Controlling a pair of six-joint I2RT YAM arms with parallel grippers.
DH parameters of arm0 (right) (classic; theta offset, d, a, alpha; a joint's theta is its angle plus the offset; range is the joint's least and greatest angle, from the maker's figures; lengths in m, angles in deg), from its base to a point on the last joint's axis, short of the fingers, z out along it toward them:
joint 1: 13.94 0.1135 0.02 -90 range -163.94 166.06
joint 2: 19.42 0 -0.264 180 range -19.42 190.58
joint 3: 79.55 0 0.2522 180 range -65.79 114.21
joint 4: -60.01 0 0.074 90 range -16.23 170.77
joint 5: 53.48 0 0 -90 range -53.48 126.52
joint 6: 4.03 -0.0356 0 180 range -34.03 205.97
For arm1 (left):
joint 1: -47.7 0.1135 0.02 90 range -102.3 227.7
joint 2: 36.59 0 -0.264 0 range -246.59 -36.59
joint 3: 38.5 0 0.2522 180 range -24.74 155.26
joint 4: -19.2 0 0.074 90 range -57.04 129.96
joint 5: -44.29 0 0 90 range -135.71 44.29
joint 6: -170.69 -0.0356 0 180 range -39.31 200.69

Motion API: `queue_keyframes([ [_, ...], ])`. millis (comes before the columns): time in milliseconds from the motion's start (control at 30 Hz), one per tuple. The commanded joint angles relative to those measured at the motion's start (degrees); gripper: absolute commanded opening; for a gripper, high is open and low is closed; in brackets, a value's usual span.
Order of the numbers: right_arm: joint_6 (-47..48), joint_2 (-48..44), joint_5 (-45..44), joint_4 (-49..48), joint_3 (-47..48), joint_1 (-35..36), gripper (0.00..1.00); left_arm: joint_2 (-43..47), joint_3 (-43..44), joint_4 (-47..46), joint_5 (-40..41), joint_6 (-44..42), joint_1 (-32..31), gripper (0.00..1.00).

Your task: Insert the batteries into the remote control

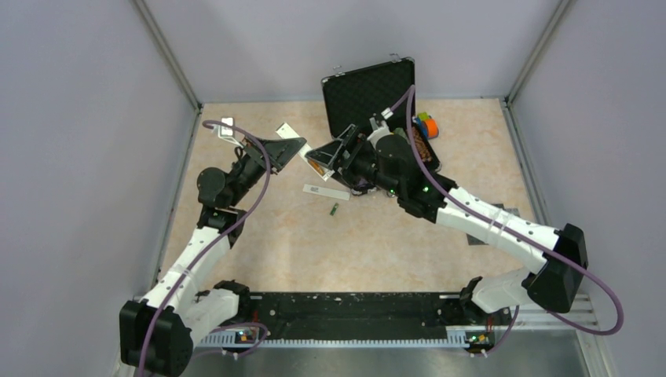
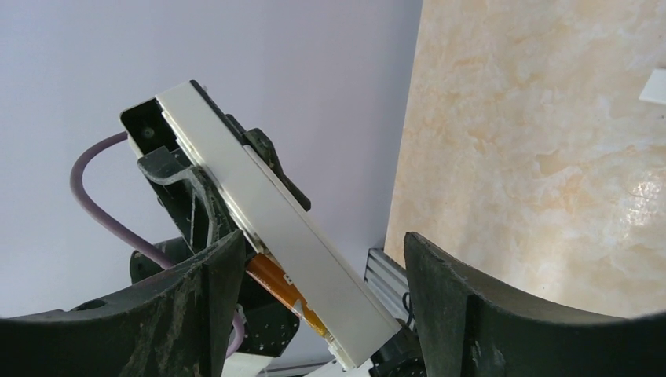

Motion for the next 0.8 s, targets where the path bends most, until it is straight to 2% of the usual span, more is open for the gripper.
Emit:
queue_keyframes([
  [0,0.32,-1.80,0.68,-3.61,0.35,-0.56,0.71,1.45,0.13,-5.23,-0.30,0.90,0.07,0.00],
  [267,0.92,-1.24,1.44,-3.53,-0.07,-0.69,0.58,1.58,0.86,-3.53,1.29,3.49,0.07,0.00],
  [767,2.04,-1.41,3.73,-4.24,-1.34,-0.75,0.39,2.82,4.83,6.96,4.33,7.07,0.09,0.00],
])
